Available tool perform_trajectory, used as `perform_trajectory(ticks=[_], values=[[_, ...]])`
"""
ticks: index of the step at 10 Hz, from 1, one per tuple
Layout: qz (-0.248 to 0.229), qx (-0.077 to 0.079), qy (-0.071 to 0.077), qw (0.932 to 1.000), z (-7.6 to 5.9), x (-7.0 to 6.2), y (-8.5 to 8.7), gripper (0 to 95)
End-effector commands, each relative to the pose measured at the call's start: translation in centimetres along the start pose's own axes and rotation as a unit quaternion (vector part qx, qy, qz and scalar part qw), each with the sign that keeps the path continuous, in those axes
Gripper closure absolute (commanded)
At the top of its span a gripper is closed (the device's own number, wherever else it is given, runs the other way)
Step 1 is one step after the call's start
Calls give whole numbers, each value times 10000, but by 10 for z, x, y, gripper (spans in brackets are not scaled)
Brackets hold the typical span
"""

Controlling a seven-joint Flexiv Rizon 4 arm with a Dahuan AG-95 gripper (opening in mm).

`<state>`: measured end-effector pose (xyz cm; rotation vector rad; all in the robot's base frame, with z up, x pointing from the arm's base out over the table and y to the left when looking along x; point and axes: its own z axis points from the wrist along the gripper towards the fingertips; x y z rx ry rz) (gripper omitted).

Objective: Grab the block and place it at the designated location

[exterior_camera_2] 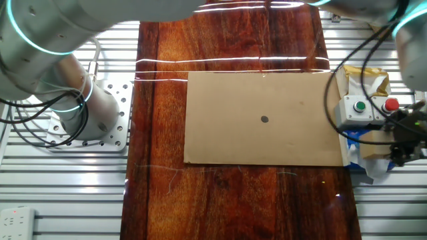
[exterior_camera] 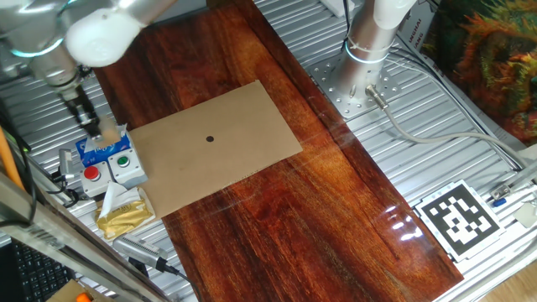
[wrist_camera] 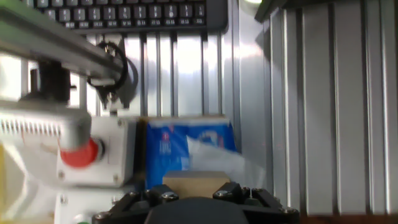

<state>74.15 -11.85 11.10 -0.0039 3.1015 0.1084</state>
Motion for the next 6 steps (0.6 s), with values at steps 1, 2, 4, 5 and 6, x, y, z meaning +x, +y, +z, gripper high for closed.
perform_trajectory(ticks=[1,2,4,5,6], values=[[22,-3,26,10000,-5,25,8,760],[21,-11,27,10000,-8,37,12,760],[62,-11,51,10000,-11,60,22,760],[79,7,46,10000,-8,71,30,760],[138,-1,56,9999,-6,76,35,760]])
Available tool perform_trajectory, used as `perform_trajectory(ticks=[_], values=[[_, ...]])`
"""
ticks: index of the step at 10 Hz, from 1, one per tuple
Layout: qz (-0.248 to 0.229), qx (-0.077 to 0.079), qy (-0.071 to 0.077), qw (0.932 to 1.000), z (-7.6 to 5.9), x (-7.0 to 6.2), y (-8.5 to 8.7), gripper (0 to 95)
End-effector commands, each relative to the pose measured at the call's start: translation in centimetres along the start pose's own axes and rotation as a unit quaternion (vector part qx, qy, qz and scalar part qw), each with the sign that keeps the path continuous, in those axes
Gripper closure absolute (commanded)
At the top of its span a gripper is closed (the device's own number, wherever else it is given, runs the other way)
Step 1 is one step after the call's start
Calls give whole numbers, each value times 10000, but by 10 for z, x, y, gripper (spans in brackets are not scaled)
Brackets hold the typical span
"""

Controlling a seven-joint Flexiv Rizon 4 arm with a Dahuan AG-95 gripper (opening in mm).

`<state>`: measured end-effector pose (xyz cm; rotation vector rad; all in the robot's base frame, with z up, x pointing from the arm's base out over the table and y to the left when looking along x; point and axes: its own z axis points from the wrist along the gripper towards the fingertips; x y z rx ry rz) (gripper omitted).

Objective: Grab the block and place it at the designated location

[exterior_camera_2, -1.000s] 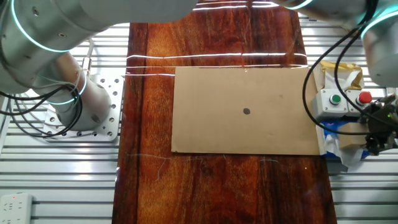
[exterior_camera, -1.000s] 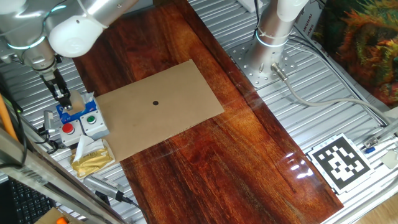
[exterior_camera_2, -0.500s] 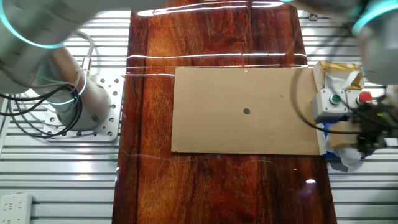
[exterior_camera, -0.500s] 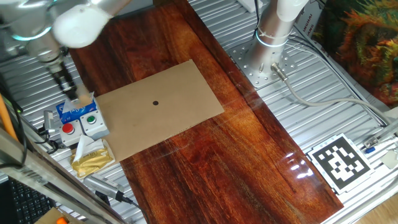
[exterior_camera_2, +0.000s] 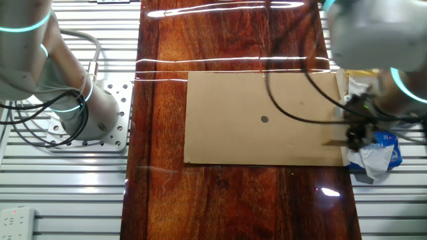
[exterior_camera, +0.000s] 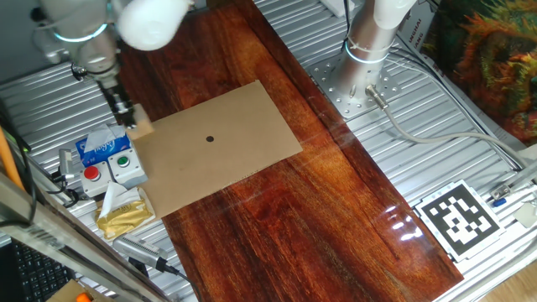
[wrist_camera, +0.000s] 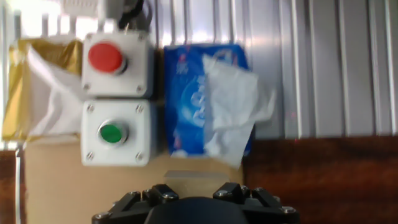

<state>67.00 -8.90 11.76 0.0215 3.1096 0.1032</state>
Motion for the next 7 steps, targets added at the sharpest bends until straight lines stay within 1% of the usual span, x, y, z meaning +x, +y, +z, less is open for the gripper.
perform_trajectory(ticks=[1,2,3,4,5,6,7], values=[[94,-22,21,10000,3,11,10,760],[167,-54,43,9998,6,24,17,760],[194,-53,46,9998,8,30,19,760],[235,-66,96,9997,9,38,20,760],[271,-72,107,9995,9,45,22,760],[302,-76,127,9994,10,56,25,760],[319,-84,117,9994,12,67,27,760]])
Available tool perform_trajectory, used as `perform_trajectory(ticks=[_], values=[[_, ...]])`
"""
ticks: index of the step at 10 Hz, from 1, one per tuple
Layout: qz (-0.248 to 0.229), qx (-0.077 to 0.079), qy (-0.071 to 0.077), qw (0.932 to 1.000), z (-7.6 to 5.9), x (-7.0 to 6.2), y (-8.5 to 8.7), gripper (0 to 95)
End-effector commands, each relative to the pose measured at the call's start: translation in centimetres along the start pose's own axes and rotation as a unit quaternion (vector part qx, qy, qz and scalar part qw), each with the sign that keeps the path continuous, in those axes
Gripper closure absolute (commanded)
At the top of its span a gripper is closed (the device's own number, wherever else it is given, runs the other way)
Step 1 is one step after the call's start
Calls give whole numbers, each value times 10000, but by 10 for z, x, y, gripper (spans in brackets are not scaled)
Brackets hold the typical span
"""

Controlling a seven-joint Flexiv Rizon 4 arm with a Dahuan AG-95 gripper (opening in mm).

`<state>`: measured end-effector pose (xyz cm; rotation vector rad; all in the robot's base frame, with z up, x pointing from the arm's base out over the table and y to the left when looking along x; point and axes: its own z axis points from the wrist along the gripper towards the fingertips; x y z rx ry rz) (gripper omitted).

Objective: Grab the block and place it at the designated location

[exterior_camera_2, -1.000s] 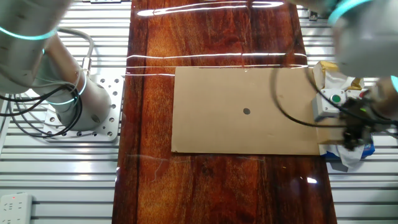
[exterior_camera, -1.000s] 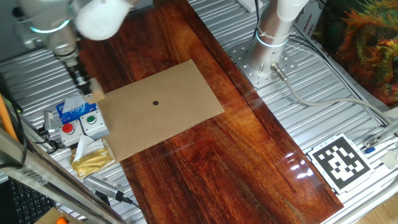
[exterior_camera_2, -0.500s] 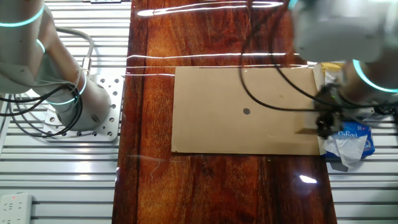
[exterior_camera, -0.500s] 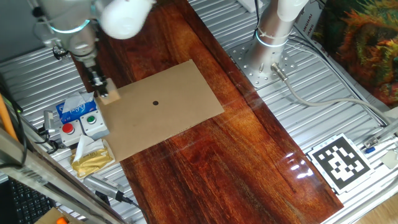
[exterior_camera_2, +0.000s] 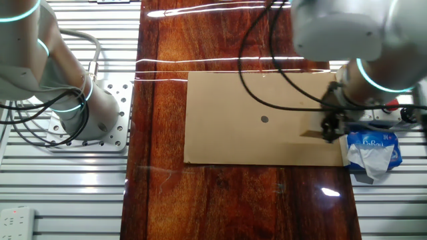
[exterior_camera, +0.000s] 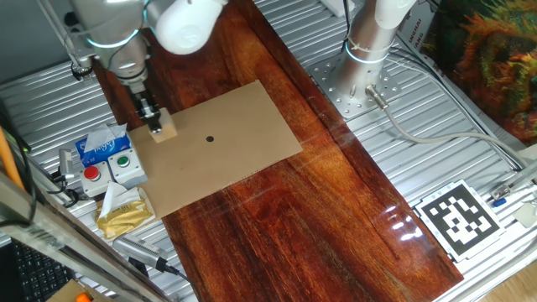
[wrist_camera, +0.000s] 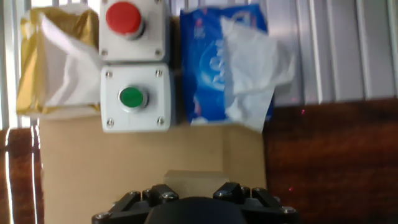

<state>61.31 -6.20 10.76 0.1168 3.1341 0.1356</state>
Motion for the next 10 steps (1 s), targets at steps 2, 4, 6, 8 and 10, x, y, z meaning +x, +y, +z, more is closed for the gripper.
perform_trajectory(ticks=[2,4,6,8,10], values=[[55,31,-13,10000,8,30,6,760],[139,5,-28,9999,14,49,11,760],[207,-5,-50,9998,20,66,16,760],[230,-4,-51,9997,24,77,20,760],[271,8,-55,9996,30,92,27,760]])
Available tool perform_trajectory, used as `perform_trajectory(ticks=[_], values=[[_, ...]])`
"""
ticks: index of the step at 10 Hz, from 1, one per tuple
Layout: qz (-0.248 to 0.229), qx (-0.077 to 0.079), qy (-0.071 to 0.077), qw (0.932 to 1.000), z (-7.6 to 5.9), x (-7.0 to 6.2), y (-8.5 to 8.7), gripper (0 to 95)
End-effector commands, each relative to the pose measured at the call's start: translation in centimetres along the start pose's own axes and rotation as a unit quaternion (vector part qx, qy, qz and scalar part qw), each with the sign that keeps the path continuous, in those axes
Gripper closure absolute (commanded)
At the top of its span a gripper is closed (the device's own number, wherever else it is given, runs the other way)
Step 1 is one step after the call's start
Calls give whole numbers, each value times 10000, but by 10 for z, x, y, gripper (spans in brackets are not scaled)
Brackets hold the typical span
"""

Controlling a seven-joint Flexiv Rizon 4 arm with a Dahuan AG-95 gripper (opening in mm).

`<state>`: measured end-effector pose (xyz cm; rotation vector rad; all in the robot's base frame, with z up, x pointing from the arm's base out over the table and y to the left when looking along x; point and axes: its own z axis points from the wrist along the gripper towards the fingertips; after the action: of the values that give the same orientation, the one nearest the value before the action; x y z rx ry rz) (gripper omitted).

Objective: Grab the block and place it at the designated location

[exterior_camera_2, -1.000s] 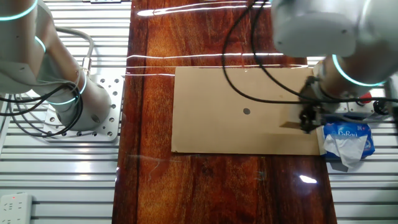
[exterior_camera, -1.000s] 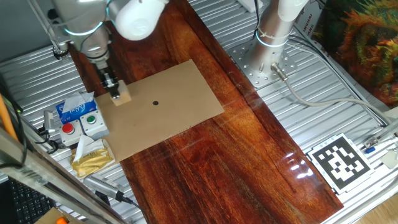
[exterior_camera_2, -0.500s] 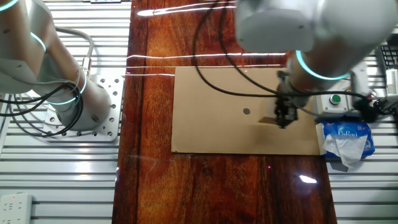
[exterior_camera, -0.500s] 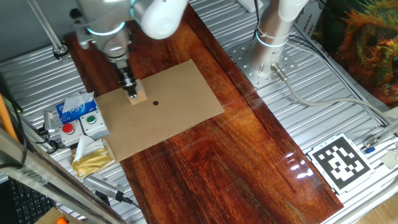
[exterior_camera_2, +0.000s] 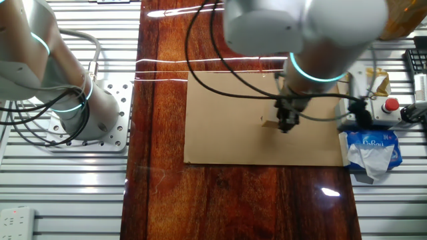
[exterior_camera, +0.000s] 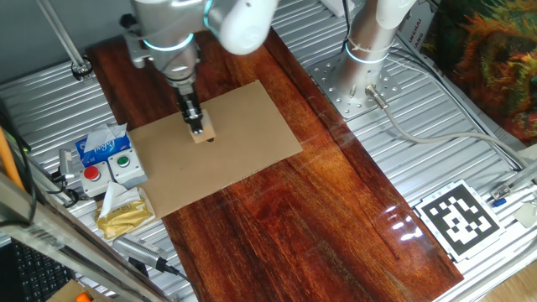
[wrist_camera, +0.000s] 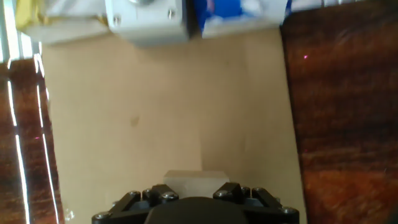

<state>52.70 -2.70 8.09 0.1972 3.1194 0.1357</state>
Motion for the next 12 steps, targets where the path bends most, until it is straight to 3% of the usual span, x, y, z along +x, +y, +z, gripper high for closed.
perform_trajectory(ticks=[1,9,12], values=[[27,-6,12,10000,3,8,3,760],[-58,-7,-27,10000,6,14,5,760],[-112,-37,-52,9999,15,13,3,760]])
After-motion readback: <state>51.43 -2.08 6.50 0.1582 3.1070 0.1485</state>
